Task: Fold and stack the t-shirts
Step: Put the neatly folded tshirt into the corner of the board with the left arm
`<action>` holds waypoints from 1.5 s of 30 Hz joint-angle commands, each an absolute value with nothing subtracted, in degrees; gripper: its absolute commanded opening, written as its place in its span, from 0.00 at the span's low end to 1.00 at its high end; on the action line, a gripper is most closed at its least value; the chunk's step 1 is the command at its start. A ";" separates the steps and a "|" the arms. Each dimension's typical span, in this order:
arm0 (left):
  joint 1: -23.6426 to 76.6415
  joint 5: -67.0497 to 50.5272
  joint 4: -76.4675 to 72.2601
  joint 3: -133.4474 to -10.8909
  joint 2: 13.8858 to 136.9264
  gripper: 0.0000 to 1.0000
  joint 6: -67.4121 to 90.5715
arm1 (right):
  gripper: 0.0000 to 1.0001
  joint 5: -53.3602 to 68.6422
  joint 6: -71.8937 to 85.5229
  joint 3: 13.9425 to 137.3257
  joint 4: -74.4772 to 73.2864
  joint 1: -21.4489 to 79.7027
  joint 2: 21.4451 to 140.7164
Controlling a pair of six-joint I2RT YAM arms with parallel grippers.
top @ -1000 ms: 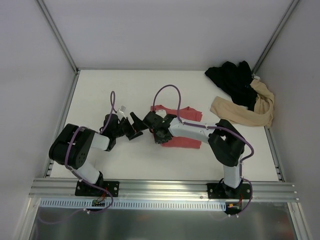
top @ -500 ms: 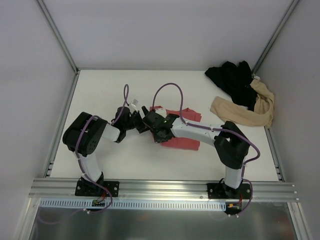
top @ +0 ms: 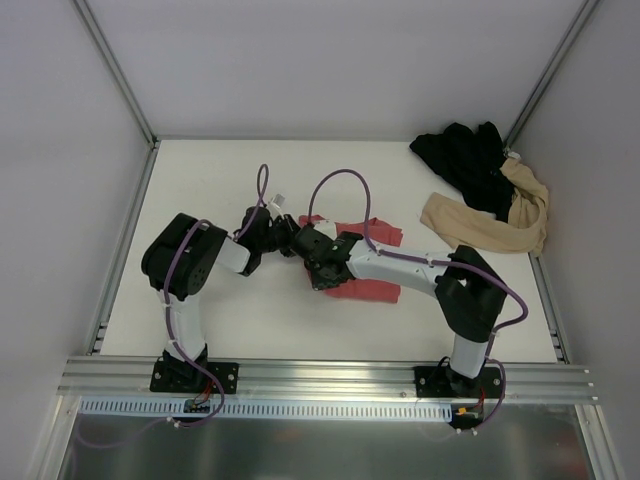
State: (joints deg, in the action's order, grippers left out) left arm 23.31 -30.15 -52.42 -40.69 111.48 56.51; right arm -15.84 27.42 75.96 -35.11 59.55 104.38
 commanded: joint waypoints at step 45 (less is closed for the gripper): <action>15.65 13.78 34.36 -99.04 121.02 0.00 10.65 | 0.99 -26.90 26.37 49.57 -52.38 61.26 37.09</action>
